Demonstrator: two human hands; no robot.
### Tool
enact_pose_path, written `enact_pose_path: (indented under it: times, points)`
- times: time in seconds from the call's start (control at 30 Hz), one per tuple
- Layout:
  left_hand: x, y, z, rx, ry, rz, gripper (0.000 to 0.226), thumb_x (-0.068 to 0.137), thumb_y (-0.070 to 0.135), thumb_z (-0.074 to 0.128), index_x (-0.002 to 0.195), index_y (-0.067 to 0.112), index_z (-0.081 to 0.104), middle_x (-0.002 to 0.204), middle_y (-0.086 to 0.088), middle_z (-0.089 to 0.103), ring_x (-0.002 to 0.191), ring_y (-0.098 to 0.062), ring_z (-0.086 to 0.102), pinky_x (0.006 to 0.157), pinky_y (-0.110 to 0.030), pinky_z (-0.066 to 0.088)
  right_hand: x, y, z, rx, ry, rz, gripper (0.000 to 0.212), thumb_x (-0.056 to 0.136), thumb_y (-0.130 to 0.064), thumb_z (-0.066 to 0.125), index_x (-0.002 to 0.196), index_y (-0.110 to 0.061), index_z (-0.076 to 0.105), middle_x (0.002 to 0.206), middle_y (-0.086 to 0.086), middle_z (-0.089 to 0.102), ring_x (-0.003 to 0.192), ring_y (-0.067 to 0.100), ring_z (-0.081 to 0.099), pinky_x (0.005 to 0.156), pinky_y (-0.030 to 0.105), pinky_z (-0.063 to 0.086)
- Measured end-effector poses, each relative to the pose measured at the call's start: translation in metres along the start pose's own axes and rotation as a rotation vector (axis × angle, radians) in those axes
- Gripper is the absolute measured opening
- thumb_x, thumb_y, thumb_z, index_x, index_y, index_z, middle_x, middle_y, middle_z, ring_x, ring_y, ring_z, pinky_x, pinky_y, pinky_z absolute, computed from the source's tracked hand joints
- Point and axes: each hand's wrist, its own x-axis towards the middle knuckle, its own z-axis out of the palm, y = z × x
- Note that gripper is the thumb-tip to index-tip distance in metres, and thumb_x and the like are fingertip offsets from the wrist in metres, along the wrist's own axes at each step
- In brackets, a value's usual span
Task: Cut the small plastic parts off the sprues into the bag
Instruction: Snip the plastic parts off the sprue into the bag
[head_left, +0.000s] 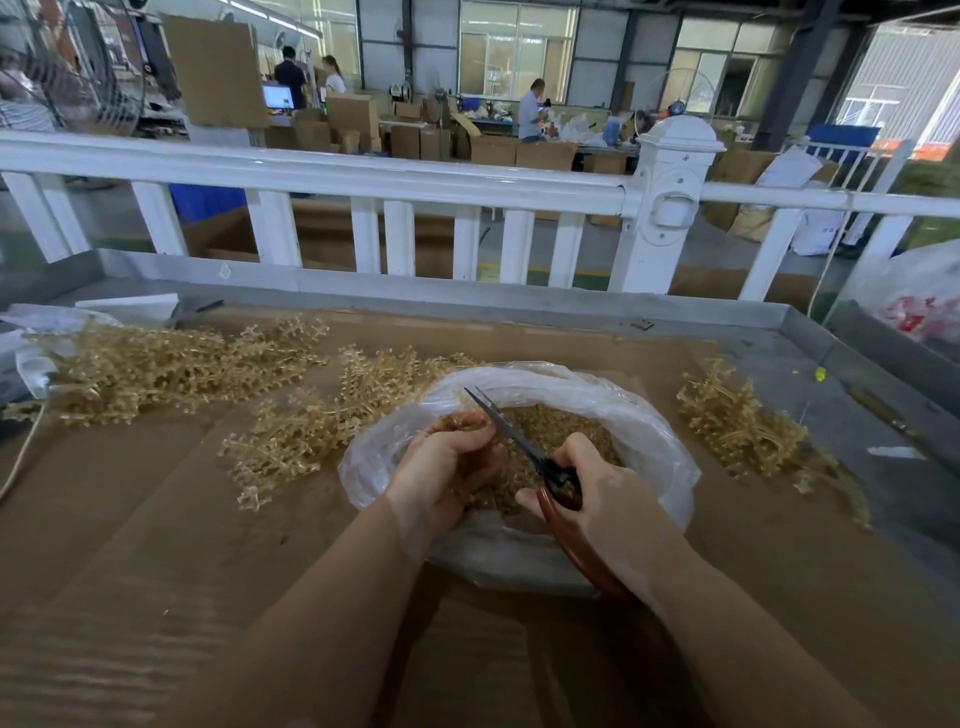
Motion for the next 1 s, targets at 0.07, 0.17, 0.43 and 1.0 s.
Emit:
enact_pose_path:
  times: [0.07, 0.17, 0.43, 1.0]
  points:
    - [0.000, 0.000, 0.001, -0.024, 0.008, 0.009, 0.009, 0.086, -0.002, 0.060, 0.086, 0.006, 0.063, 0.072, -0.006, 0.069, 0.065, -0.017, 0.067, 0.061, -0.027, 0.058, 0.000, 0.000, -0.001, 0.008, 0.007, -0.004, 0.032, 0.084, -0.050, 0.061, 0.092, -0.026, 0.042, 0.072, -0.013, 0.057, 0.061, 0.003, 0.058, 0.056, 0.011, 0.043]
    - [-0.001, 0.001, 0.003, -0.017, -0.003, 0.004, 0.011, 0.086, -0.002, 0.061, 0.082, 0.008, 0.059, 0.060, -0.002, 0.066, 0.053, -0.012, 0.064, 0.054, -0.023, 0.057, -0.001, 0.000, 0.000, -0.001, 0.018, -0.016, 0.031, 0.085, -0.051, 0.059, 0.093, -0.027, 0.041, 0.076, -0.015, 0.055, 0.064, -0.001, 0.056, 0.057, 0.010, 0.041]
    - [0.002, 0.002, 0.003, 0.046, 0.016, -0.012, 0.006, 0.085, -0.001, 0.062, 0.085, 0.005, 0.063, 0.060, -0.003, 0.065, 0.051, -0.013, 0.064, 0.048, -0.022, 0.053, -0.001, 0.000, 0.006, -0.002, 0.029, 0.009, 0.033, 0.085, -0.056, 0.055, 0.093, -0.029, 0.037, 0.079, -0.012, 0.055, 0.069, 0.002, 0.053, 0.057, 0.014, 0.036]
    - [0.002, 0.003, 0.006, 0.056, 0.043, -0.033, 0.008, 0.086, -0.002, 0.062, 0.087, 0.006, 0.064, 0.062, -0.003, 0.068, 0.058, -0.014, 0.065, 0.055, -0.025, 0.056, 0.005, 0.005, 0.006, 0.013, 0.013, 0.023, 0.036, 0.085, -0.053, 0.059, 0.094, -0.025, 0.037, 0.081, -0.007, 0.060, 0.071, 0.011, 0.060, 0.066, 0.024, 0.048]
